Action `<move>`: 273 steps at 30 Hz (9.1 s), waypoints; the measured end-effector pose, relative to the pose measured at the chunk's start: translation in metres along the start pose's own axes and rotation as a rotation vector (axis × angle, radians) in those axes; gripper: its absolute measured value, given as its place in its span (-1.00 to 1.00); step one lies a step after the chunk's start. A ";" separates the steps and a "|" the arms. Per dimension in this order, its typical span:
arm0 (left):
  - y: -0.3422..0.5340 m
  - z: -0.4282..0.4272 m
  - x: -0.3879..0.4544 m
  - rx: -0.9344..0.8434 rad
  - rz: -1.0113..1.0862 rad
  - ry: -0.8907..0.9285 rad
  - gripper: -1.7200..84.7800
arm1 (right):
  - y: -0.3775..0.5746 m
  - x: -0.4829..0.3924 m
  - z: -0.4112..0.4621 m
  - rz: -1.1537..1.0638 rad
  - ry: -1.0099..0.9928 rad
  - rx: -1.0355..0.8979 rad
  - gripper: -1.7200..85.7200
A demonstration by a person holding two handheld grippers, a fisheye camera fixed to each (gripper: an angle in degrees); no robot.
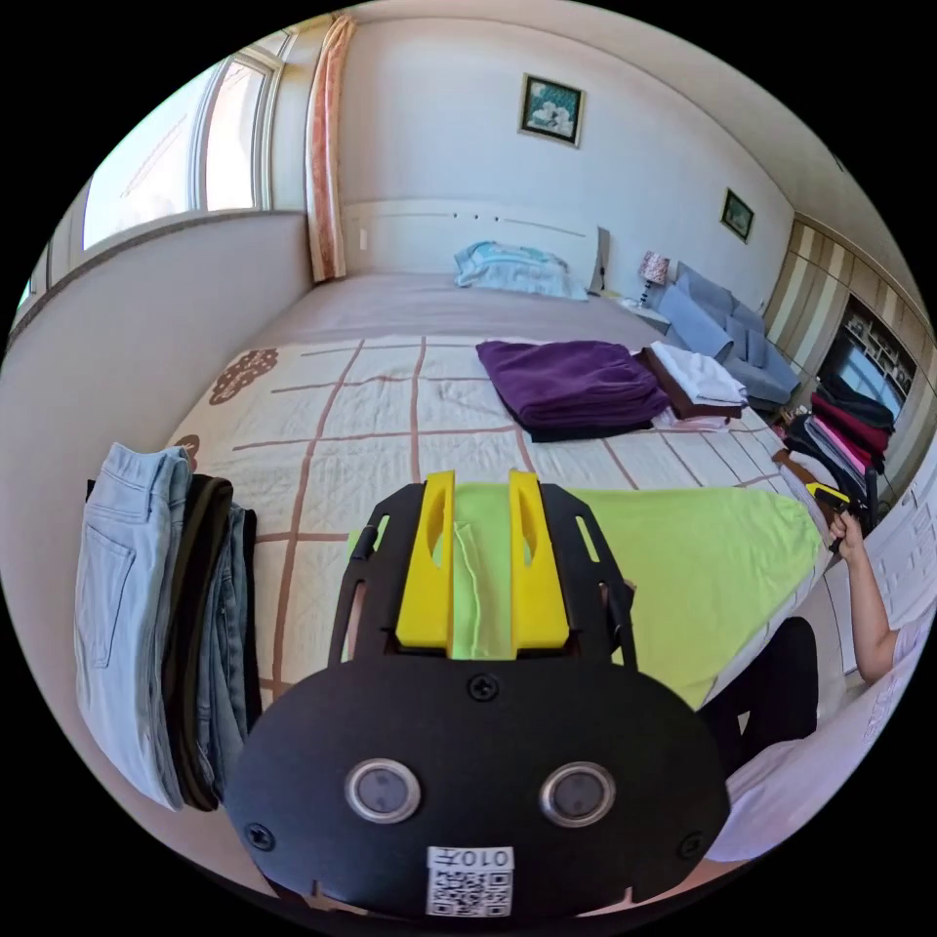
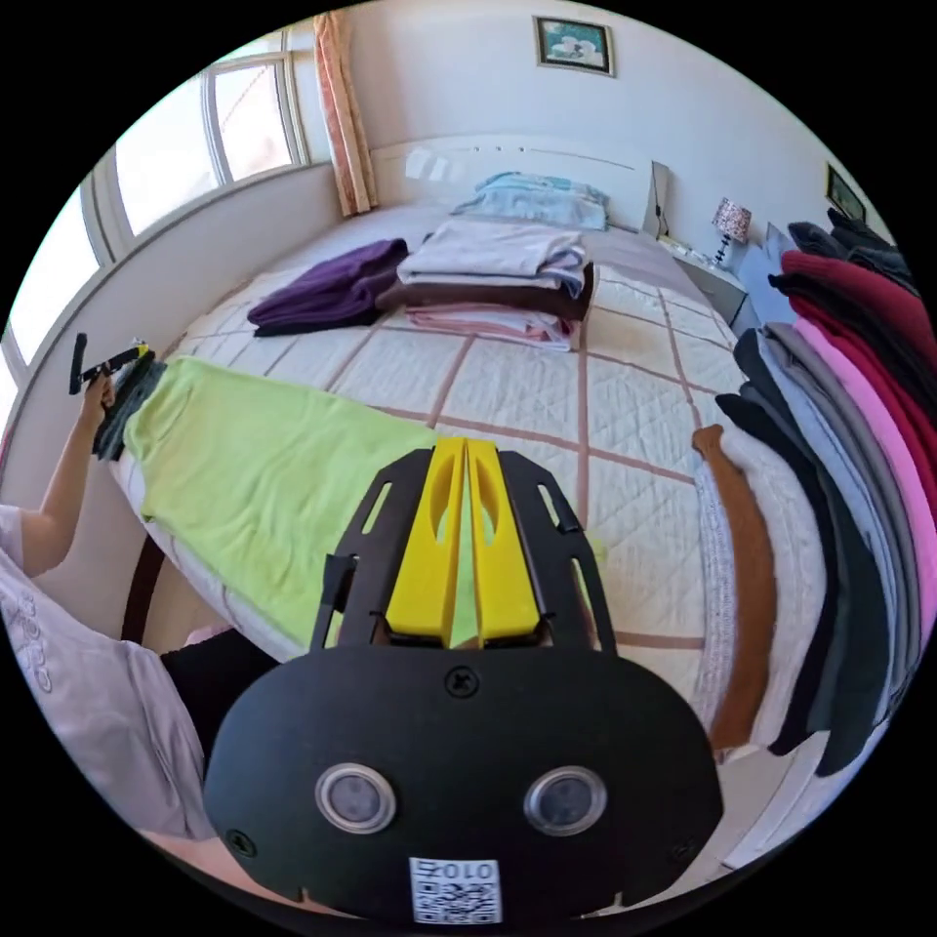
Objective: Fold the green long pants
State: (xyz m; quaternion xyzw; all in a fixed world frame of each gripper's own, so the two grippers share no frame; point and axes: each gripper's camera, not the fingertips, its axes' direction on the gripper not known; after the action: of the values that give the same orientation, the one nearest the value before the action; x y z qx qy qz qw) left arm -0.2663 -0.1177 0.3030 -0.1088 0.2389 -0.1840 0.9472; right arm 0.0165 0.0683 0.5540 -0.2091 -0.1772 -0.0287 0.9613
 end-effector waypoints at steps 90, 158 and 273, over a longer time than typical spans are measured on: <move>0.316 -0.223 -0.025 0.095 -0.254 0.351 -0.97 | 0.082 -0.409 0.225 -0.313 0.222 -0.121 -0.82; 0.182 0.083 0.415 -0.226 0.849 -0.013 -0.80 | 0.193 -0.104 0.055 0.125 -0.238 0.147 -0.89; 0.312 0.034 0.011 -0.240 -0.222 0.344 -0.60 | 0.144 0.144 0.147 0.520 -0.949 -0.314 -0.66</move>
State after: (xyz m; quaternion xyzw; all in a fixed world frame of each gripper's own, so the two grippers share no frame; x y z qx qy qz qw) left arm -0.1482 0.1658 0.2360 -0.2132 0.4033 -0.2730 0.8470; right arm 0.1214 0.2631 0.6729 -0.3764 -0.5264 0.2804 0.7089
